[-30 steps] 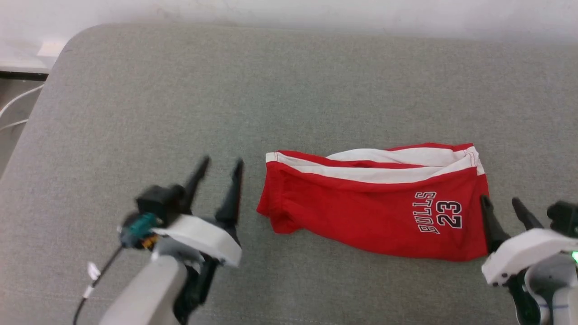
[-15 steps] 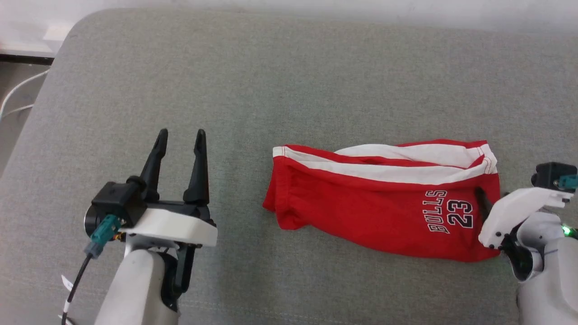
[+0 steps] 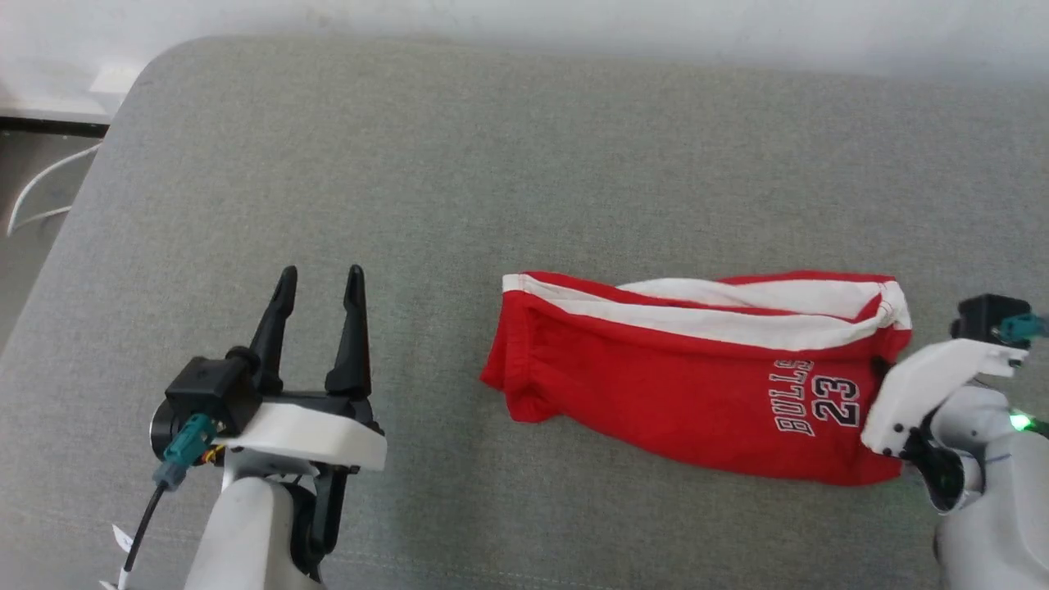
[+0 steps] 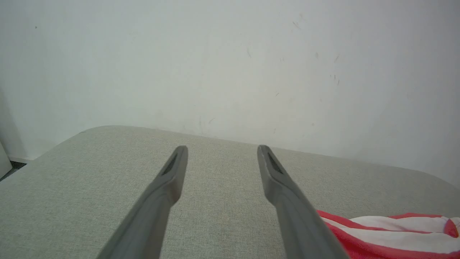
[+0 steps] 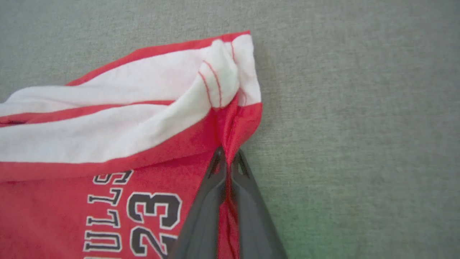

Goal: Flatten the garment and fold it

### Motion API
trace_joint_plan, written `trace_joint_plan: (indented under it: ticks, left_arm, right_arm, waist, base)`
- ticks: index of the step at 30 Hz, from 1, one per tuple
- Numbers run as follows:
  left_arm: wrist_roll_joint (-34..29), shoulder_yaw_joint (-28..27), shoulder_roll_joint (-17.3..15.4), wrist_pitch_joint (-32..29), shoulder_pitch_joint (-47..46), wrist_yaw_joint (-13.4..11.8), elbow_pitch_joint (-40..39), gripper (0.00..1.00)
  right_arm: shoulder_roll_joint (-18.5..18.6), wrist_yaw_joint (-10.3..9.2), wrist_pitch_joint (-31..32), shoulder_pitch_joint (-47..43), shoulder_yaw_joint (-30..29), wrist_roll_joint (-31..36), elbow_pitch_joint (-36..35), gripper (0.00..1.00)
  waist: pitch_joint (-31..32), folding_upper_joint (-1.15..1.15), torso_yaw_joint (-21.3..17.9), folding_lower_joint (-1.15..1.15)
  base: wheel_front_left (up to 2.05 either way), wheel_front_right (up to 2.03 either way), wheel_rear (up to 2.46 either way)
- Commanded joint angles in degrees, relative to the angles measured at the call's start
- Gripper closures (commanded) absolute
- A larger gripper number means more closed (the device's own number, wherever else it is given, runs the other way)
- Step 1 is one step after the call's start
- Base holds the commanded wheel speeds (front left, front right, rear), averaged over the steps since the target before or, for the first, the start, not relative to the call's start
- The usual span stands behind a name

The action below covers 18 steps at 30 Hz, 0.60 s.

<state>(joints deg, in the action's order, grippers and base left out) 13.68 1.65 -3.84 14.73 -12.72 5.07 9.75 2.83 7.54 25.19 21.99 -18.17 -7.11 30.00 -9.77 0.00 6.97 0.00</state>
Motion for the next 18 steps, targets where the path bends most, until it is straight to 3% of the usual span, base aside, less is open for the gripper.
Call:
trace_joint_plan:
  ticks: [1,10,18]
  left_arm:
    - [-0.4,-0.3,0.2,0.3,0.9,0.4,0.2,0.00]
    - [-1.2,-0.3,0.8,0.3,1.2,1.3,1.1,0.00]
    - [-1.5,-1.2,0.9,0.3,1.3,1.7,1.1,0.00]
  right_arm:
    - [0.4,-0.05,-0.5,-1.1,-0.8,0.7,-0.6,1.00]
    - [2.4,-0.05,-1.4,-4.1,-7.3,7.7,-9.2,1.00]
    - [1.3,-0.05,4.4,-7.5,3.0,5.1,-26.0,1.00]
  waist:
    - [0.3,0.00,-0.2,0.00]
    - [0.7,0.00,-0.4,0.00]
    - [0.5,0.00,-1.0,0.00]
  base:
    - [0.00,0.00,0.00]
    - [0.00,0.00,0.00]
    - [0.00,0.00,0.00]
